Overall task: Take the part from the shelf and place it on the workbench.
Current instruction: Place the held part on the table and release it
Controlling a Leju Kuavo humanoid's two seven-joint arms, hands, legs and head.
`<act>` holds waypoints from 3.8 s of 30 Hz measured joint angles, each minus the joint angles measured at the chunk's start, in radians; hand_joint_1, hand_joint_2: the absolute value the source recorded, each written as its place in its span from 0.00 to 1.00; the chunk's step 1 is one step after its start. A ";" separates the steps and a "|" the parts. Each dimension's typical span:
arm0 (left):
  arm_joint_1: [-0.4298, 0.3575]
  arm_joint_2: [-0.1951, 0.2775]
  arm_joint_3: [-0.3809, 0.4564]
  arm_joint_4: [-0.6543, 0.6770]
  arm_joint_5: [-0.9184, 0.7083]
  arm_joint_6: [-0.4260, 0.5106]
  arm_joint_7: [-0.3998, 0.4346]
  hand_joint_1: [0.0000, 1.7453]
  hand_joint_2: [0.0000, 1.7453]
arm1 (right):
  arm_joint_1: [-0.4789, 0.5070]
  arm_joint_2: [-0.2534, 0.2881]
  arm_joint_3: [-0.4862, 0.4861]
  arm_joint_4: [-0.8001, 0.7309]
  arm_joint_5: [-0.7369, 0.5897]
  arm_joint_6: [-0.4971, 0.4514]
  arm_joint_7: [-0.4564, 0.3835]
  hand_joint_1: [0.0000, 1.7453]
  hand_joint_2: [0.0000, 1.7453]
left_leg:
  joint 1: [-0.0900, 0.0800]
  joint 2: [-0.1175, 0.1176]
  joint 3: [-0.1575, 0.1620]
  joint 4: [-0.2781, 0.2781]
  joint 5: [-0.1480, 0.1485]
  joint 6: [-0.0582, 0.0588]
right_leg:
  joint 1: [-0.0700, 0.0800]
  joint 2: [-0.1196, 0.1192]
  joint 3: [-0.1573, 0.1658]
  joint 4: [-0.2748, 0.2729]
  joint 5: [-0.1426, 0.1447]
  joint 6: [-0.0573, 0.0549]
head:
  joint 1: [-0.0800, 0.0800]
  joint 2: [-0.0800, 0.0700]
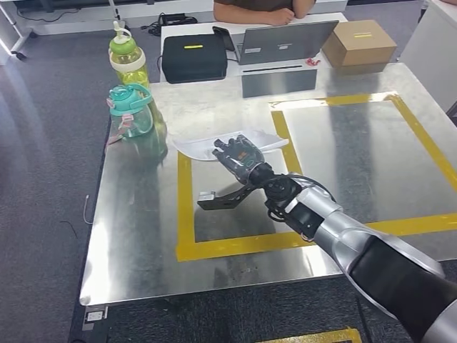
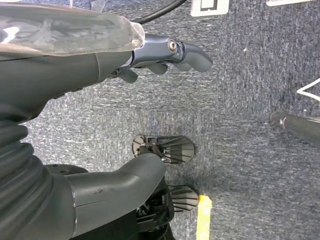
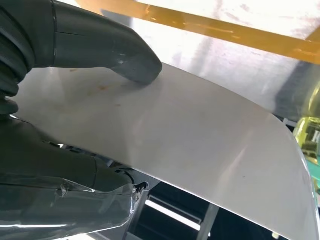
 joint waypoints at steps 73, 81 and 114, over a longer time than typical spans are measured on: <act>0.020 -0.002 0.000 0.000 -0.032 -0.007 0.035 0.00 0.00 | 0.025 -0.019 -0.133 -0.029 -0.684 0.027 -0.239 0.00 0.00 | 0.000 0.000 0.000 0.001 0.000 0.000 | 0.000 0.001 0.000 0.000 0.001 0.001 | 0.000 0.000; 0.028 -0.005 0.000 0.000 -0.033 -0.007 0.035 0.00 0.00 | 0.125 -0.030 -0.199 -0.345 -1.095 0.019 -0.404 0.00 0.00 | 0.000 0.001 0.001 0.001 0.000 0.000 | 0.000 0.001 0.000 0.000 0.001 0.001 | 0.001 0.000; 0.050 -0.006 0.003 0.000 -0.011 -0.038 0.074 0.00 0.00 | 0.476 -0.031 -0.209 -0.948 -1.301 0.012 -0.684 0.00 0.00 | 0.000 0.001 0.001 0.000 0.000 0.000 | 0.000 0.001 0.001 0.000 0.001 0.001 | 0.002 0.000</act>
